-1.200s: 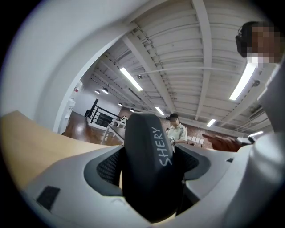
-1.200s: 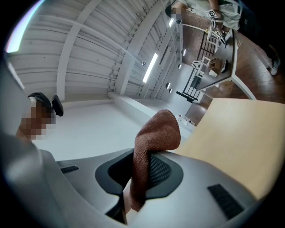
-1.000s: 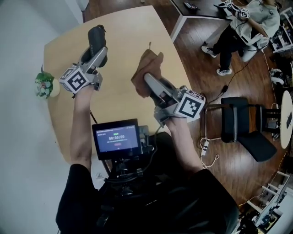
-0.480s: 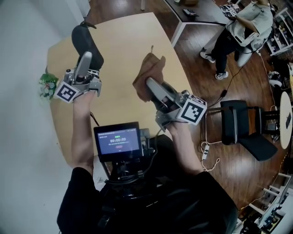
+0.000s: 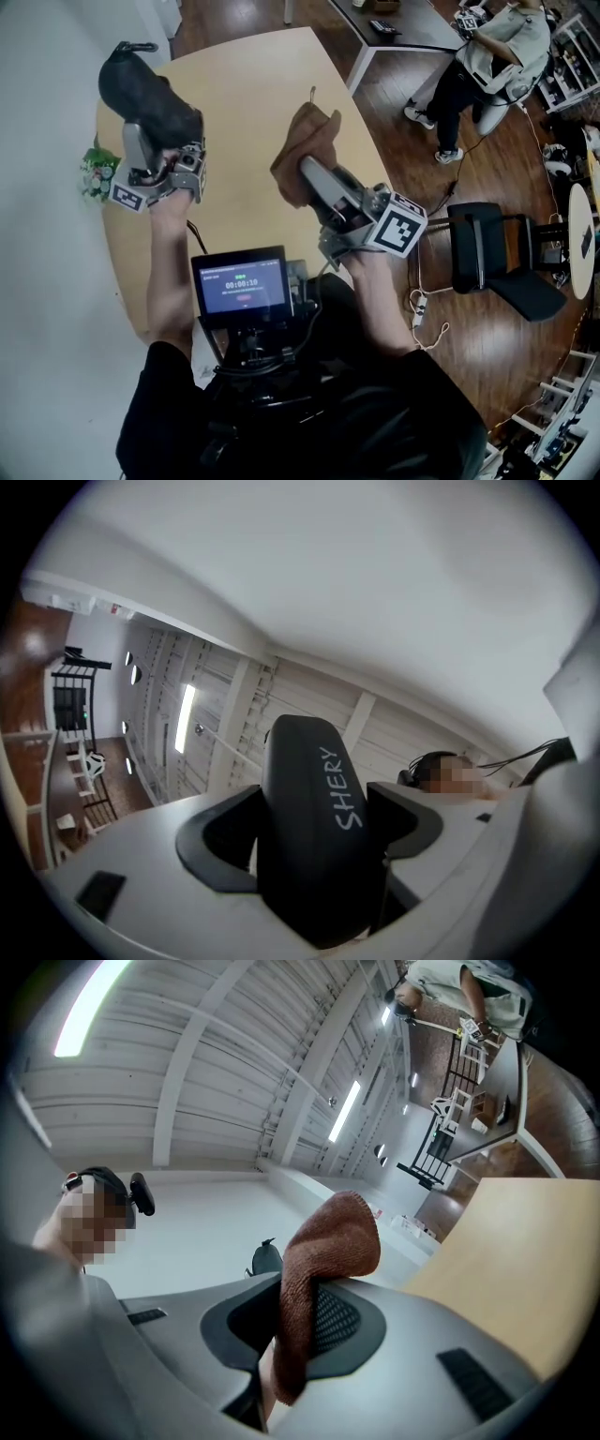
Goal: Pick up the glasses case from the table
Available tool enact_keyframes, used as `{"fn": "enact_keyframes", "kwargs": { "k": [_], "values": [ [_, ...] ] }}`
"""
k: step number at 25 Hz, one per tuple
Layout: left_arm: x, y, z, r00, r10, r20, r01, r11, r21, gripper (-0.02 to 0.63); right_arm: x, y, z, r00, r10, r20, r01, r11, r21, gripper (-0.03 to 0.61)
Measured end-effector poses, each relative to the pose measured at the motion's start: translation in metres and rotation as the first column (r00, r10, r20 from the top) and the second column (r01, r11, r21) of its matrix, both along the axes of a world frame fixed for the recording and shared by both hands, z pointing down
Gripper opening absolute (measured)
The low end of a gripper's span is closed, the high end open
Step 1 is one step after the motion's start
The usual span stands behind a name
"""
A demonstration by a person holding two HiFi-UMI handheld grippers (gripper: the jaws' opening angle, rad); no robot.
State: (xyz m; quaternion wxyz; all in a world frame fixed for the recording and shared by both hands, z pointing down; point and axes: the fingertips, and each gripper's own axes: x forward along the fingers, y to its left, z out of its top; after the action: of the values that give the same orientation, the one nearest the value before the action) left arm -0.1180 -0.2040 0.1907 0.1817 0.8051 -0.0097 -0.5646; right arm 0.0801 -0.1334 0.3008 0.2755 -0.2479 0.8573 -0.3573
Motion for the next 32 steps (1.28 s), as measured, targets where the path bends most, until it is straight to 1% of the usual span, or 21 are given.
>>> {"fn": "enact_keyframes", "kwargs": {
  "k": [3,5,11,16,20,23,26,29,32],
  "values": [
    [-0.004,0.012,-0.008,0.995,0.053,-0.082,-0.048,0.997,0.063,0.368,0.003,0.004,-0.003,1.0,0.011,0.012,-0.011,1.0,0.02,0.06],
    [-0.006,0.019,-0.014,0.989,0.088,-0.121,-0.075,0.992,0.105,0.368,0.005,0.006,-0.007,1.0,0.016,0.021,-0.017,0.999,0.037,0.06],
    [-0.012,0.028,-0.018,0.968,0.163,-0.189,-0.128,0.974,0.185,0.368,0.005,0.015,-0.019,0.999,0.026,0.031,-0.028,0.996,0.079,0.06],
    [-0.012,0.026,-0.024,0.954,0.219,-0.205,-0.169,0.957,0.236,0.368,0.005,0.021,-0.026,0.999,0.036,0.026,-0.039,0.994,0.1,0.058],
    [-0.008,0.03,-0.027,0.95,0.239,-0.202,-0.186,0.95,0.252,0.368,0.007,0.024,-0.026,0.999,0.052,0.015,-0.054,0.992,0.112,0.058],
    [-0.007,0.032,-0.031,0.952,0.239,-0.192,-0.185,0.947,0.262,0.368,0.013,0.023,-0.024,0.996,0.081,-0.025,-0.076,0.987,0.138,0.058],
    [-0.01,0.035,-0.036,0.957,0.228,-0.181,-0.175,0.947,0.271,0.368,0.01,0.023,-0.027,0.998,0.056,0.012,-0.057,0.989,0.14,0.058],
    [-0.015,0.037,-0.038,0.959,0.22,-0.176,-0.165,0.945,0.281,0.368,0.012,0.021,-0.024,0.998,0.066,-0.003,-0.065,0.987,0.149,0.058],
    [-0.019,0.034,-0.039,0.962,0.207,-0.178,-0.154,0.95,0.271,0.368,0.009,0.021,-0.023,0.998,0.06,0.006,-0.06,0.987,0.152,0.058]
  ]
}}
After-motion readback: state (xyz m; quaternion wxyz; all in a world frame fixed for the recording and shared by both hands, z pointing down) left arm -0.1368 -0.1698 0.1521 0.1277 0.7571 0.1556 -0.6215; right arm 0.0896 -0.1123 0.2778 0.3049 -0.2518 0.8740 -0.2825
